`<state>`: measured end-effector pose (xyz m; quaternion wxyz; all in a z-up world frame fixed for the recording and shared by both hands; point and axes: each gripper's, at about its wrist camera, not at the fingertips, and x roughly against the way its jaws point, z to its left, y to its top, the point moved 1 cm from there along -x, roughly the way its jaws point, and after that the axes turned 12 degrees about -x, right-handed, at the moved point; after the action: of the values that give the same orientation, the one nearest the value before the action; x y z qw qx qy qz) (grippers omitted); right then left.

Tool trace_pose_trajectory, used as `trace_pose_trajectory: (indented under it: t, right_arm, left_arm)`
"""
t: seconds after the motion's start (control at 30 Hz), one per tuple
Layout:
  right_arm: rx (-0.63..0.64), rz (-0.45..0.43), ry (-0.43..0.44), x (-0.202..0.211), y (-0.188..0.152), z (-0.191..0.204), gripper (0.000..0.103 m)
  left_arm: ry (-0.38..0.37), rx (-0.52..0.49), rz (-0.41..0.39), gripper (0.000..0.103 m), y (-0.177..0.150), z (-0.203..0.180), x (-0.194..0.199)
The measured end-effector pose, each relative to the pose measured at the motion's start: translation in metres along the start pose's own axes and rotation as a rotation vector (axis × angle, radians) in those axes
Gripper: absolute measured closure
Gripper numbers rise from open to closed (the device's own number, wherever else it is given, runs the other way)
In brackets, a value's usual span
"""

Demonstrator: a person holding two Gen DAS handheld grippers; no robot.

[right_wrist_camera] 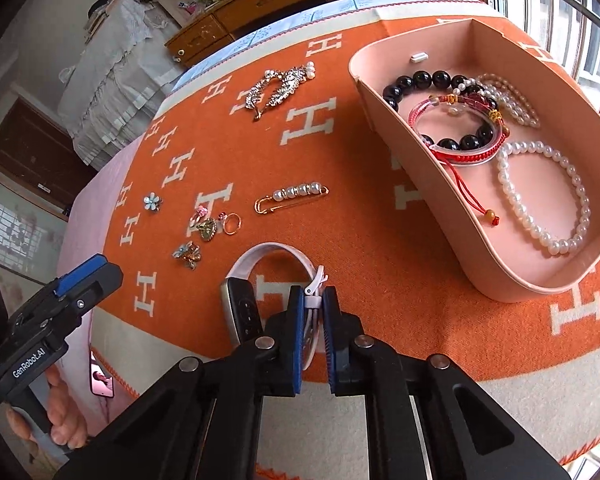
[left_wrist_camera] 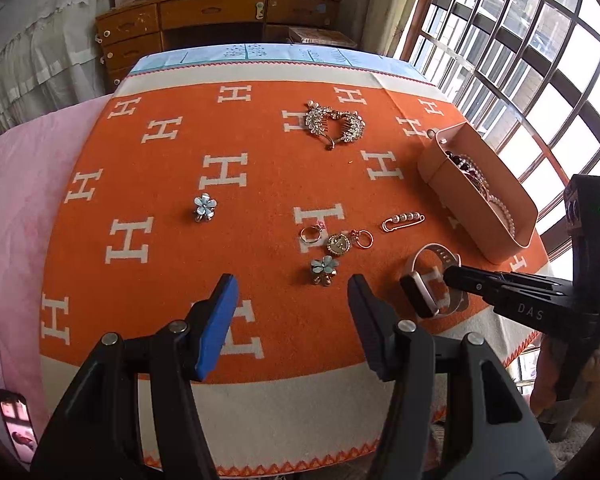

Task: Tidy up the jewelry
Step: 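Grasp the white-strap watch with the right tool and lift it, then carry the watch toward the pink box while the left tool grasps the pearl leaf hair comb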

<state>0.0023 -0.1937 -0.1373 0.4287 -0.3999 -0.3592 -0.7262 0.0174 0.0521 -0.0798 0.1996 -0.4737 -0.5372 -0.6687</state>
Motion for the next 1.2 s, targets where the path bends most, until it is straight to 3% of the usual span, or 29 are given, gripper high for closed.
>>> trace_pose_trajectory:
  t: [0.33,0.77,0.97,1.2]
  right_arm:
    - [0.078,-0.150,0.075,0.066,0.037,0.023,0.094]
    - [0.138,-0.301,0.069,0.169,0.149,0.040,0.095]
    - [0.101,-0.312,0.076,0.182,0.206,0.037,0.095]
    - [0.038,-0.219,0.076,0.153,0.233,0.002,0.095]
  left_arm:
    - [-0.022,-0.050,0.003,0.049,0.048,-0.012,0.005]
    - [0.002,-0.108,0.022,0.049,0.151,-0.015,-0.005]
    - [0.061,-0.148,0.061,0.049,0.200,-0.010,-0.043]
    - [0.079,-0.381,0.133,0.049,0.221,-0.027,-0.111]
